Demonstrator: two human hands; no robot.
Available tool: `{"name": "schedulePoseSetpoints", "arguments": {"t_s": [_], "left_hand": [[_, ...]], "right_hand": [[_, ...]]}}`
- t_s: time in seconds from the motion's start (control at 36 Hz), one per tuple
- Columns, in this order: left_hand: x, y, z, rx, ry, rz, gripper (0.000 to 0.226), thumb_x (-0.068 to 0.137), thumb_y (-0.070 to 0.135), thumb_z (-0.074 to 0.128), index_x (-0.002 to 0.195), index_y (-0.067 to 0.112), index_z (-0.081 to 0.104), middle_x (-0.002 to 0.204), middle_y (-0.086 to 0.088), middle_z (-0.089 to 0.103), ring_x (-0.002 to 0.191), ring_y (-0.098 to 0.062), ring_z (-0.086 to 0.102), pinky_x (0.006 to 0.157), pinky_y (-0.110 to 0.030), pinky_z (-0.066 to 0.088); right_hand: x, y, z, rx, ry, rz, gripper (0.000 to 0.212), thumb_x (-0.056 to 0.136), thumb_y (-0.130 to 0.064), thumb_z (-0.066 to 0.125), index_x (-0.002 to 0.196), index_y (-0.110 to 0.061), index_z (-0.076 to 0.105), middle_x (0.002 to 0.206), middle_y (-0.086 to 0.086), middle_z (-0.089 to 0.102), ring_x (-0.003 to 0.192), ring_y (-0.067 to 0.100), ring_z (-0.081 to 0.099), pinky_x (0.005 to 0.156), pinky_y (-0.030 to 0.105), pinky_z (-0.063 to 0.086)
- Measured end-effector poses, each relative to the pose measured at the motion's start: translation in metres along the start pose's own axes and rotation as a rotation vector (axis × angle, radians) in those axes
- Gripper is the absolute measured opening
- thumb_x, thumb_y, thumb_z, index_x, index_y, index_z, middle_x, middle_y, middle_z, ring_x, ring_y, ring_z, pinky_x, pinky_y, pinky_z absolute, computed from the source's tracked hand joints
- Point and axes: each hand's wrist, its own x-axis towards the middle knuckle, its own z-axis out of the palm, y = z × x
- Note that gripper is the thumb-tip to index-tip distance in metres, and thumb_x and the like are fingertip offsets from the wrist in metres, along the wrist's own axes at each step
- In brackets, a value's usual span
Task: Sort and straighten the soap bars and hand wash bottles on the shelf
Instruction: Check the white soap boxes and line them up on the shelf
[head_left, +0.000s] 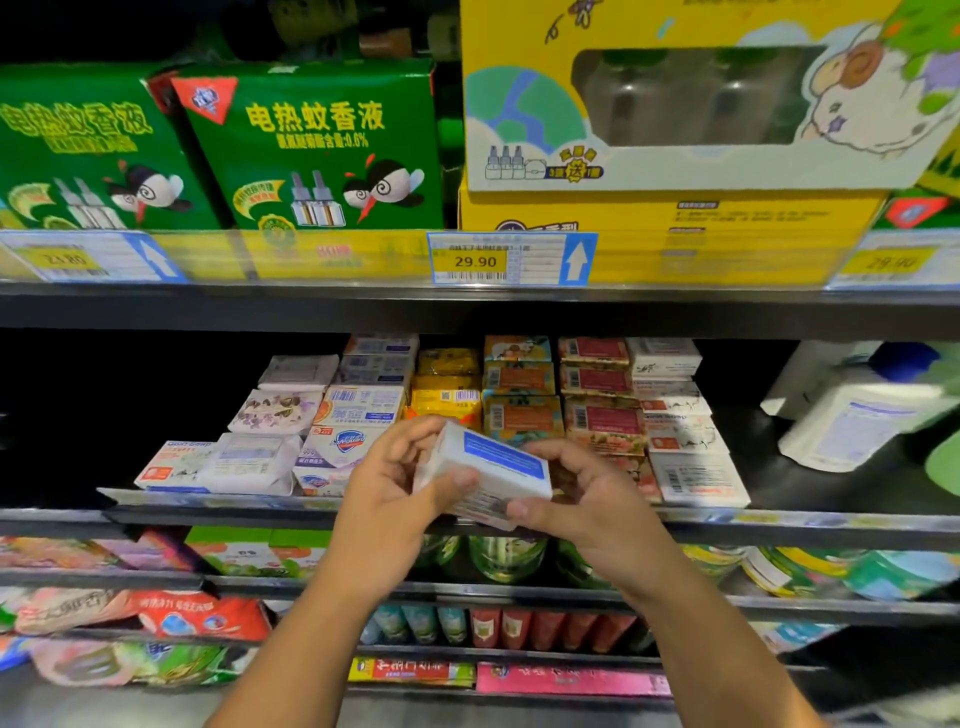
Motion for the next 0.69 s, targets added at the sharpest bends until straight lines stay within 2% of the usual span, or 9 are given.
{"name": "schedulePoseSetpoints", "arguments": {"t_s": [0.06,0.14,0.22,0.28,0.39,0.47,0.58,0.64,0.69], "left_hand": [[0.000,0.002,0.003,-0.025,0.020,0.017,0.046,0.064,0.008,0.078,0.107,0.013,0.060,0.092,0.006,0.074,0.088,-0.011,0.071,0.067,-0.024,0.059],[-0.002,0.003,0.006,-0.018,-0.024,0.066,0.064,0.054,0.021,0.095,0.108,0.017,0.060,0.094,0.001,0.072,0.091,-0.019,0.071,0.067,-0.031,0.061],[-0.003,0.002,0.014,0.092,-0.041,0.103,0.061,0.049,0.020,0.093,0.103,0.034,0.066,0.091,0.005,0.067,0.089,-0.015,0.069,0.068,-0.025,0.057],[-0.004,0.000,0.017,0.129,-0.064,0.108,0.060,0.049,0.023,0.094,0.099,0.043,0.068,0.094,0.005,0.067,0.093,-0.014,0.068,0.070,-0.024,0.056],[-0.003,0.002,0.006,0.202,-0.051,0.126,0.061,0.051,0.043,0.093,0.105,0.043,0.065,0.100,0.001,0.070,0.101,-0.019,0.068,0.077,-0.038,0.059],[-0.003,0.005,-0.003,0.243,-0.058,0.111,0.064,0.052,0.058,0.091,0.107,0.045,0.061,0.100,-0.002,0.072,0.099,-0.019,0.068,0.075,-0.042,0.061],[-0.005,0.000,-0.008,0.278,-0.086,0.071,0.062,0.055,0.043,0.092,0.109,0.044,0.061,0.098,0.001,0.071,0.101,-0.019,0.067,0.078,-0.044,0.060],[-0.006,-0.006,-0.006,0.329,-0.104,0.039,0.064,0.053,0.044,0.092,0.109,0.048,0.060,0.100,0.005,0.070,0.104,-0.017,0.066,0.081,-0.041,0.058],[-0.009,-0.012,-0.003,0.408,-0.133,-0.012,0.067,0.050,0.049,0.091,0.109,0.053,0.059,0.101,0.009,0.070,0.101,-0.012,0.066,0.083,-0.038,0.057]], "right_hand": [[0.001,0.004,0.002,-0.082,0.011,-0.014,0.045,0.071,-0.013,0.089,0.108,-0.029,0.069,0.104,-0.012,0.071,0.101,0.010,0.068,0.078,0.031,0.060],[0.000,0.008,0.008,-0.149,-0.023,-0.015,0.050,0.072,-0.014,0.090,0.112,-0.033,0.065,0.107,-0.016,0.069,0.105,0.005,0.065,0.081,0.026,0.057],[-0.001,0.012,0.016,-0.200,-0.060,-0.038,0.056,0.073,-0.008,0.088,0.116,-0.035,0.064,0.109,-0.017,0.070,0.104,-0.001,0.064,0.081,0.018,0.053],[-0.002,0.015,0.018,-0.166,-0.063,-0.028,0.060,0.073,-0.003,0.087,0.118,-0.035,0.064,0.110,-0.016,0.071,0.104,0.000,0.066,0.080,0.019,0.054],[-0.006,0.015,0.005,-0.174,0.001,-0.033,0.056,0.069,-0.012,0.091,0.115,-0.030,0.065,0.106,-0.014,0.071,0.099,0.004,0.067,0.079,0.025,0.056],[-0.012,0.008,-0.006,-0.108,0.074,-0.061,0.062,0.066,-0.007,0.092,0.115,-0.032,0.064,0.105,-0.012,0.071,0.099,0.008,0.069,0.076,0.028,0.059],[-0.017,-0.003,-0.010,0.017,0.144,-0.156,0.066,0.064,-0.010,0.087,0.123,-0.024,0.060,0.103,0.000,0.073,0.102,0.017,0.069,0.078,0.035,0.061],[-0.017,-0.008,-0.006,0.102,0.139,-0.189,0.066,0.062,-0.009,0.086,0.122,-0.022,0.060,0.103,0.005,0.073,0.101,0.022,0.070,0.075,0.035,0.061],[-0.017,-0.008,0.001,0.132,0.125,-0.205,0.068,0.062,-0.007,0.091,0.120,-0.028,0.062,0.105,0.007,0.073,0.100,0.025,0.071,0.072,0.035,0.061]]}}
